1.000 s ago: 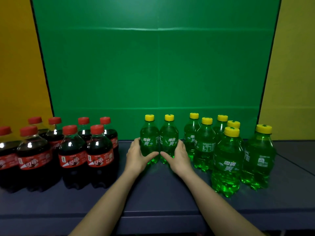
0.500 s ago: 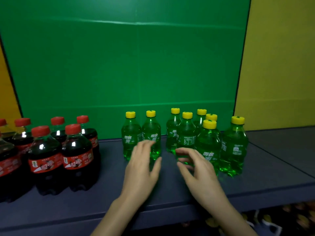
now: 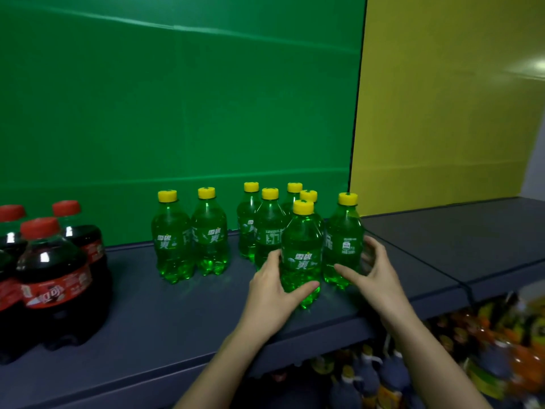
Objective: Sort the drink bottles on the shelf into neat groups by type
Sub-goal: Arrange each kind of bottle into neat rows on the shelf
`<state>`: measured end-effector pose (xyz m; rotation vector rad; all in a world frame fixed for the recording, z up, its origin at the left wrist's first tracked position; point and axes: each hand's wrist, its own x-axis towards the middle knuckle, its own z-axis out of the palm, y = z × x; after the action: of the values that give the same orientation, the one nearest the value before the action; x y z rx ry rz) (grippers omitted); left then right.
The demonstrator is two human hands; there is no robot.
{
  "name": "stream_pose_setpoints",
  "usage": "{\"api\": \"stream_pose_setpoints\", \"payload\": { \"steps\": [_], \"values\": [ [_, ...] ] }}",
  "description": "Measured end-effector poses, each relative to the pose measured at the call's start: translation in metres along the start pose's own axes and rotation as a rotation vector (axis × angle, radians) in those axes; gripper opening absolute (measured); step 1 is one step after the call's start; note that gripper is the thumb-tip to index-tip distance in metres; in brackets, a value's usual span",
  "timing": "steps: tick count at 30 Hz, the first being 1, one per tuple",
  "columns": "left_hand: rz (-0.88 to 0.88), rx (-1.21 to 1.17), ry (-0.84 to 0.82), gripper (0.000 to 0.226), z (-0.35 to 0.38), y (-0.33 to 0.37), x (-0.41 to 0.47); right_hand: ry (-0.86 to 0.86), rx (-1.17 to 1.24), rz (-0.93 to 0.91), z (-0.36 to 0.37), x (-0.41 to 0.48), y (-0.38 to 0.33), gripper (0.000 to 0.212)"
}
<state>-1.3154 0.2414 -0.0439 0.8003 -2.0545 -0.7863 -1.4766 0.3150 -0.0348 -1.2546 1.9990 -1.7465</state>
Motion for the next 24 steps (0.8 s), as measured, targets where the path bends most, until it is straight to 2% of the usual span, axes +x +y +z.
{"api": "stream_pose_setpoints", "payload": {
  "steps": [2,4,8,12,18,22,24],
  "values": [
    [-0.026,-0.040,0.032,0.085,-0.002,-0.001,-0.002,-0.073,0.054,0.029,0.002,0.004,0.002,0.084],
    [-0.038,-0.049,0.060,0.083,-0.006,-0.004,-0.004,-0.069,-0.010,0.020,0.004,0.006,0.003,0.082],
    [-0.050,0.002,0.134,0.080,-0.025,-0.009,-0.014,-0.065,-0.176,0.009,0.005,0.006,0.001,0.068],
    [-0.095,0.078,0.228,0.077,-0.052,-0.014,-0.029,-0.136,-0.203,-0.072,0.004,-0.011,-0.001,0.053],
    [-0.153,0.143,0.323,0.071,-0.091,-0.025,-0.049,-0.160,-0.198,-0.165,0.024,-0.039,-0.012,0.061],
    [-0.145,0.167,0.377,0.080,-0.111,-0.035,-0.056,-0.238,-0.252,-0.215,0.057,-0.047,-0.024,0.079],
    [-0.155,0.194,0.395,0.075,-0.118,-0.040,-0.058,-0.256,-0.295,-0.255,0.077,-0.048,-0.030,0.084]
  ]
}}
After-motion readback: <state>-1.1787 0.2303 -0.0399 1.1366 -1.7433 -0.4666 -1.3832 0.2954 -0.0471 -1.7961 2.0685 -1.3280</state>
